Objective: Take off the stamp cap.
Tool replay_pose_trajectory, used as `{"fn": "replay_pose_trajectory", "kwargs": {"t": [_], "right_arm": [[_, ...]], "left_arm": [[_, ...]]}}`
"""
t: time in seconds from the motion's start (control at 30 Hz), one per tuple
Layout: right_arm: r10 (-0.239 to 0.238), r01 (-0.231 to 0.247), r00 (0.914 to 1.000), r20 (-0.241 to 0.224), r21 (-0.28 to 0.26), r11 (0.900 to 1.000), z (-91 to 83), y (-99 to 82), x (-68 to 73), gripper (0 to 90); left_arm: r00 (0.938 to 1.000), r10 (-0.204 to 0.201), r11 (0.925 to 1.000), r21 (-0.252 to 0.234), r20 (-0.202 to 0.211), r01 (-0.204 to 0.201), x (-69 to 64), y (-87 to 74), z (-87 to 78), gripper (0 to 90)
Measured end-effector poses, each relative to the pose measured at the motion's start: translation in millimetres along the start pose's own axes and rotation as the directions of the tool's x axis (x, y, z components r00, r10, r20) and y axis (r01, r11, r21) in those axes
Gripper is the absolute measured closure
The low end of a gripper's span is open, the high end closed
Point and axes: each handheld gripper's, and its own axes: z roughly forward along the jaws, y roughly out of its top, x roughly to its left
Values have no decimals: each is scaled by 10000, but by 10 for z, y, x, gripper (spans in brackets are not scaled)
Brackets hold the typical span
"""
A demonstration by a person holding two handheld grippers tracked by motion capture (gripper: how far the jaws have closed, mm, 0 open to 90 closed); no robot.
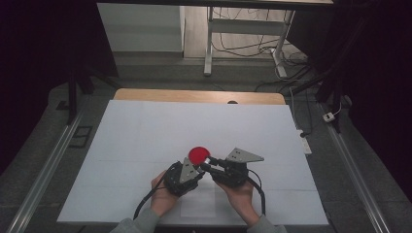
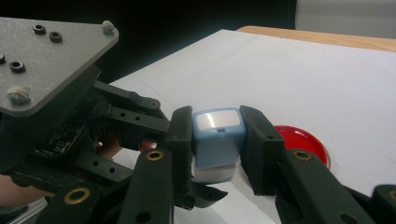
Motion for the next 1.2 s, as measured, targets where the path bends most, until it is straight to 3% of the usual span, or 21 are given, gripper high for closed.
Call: {"fn": "replay_pose_trajectory", "kwargs": {"t": [0.73,1.2], "right_arm": [[-98,86,9991,402,299,9995,41,-15,55,668],[200,-214,9989,428,325,9992,61,-48,43,668]], "left_arm": [[9985,435,9988,240,-330,-427,-13,-49,21,740],[9978,547,9979,355,-381,-533,-18,-64,47,740]]}}
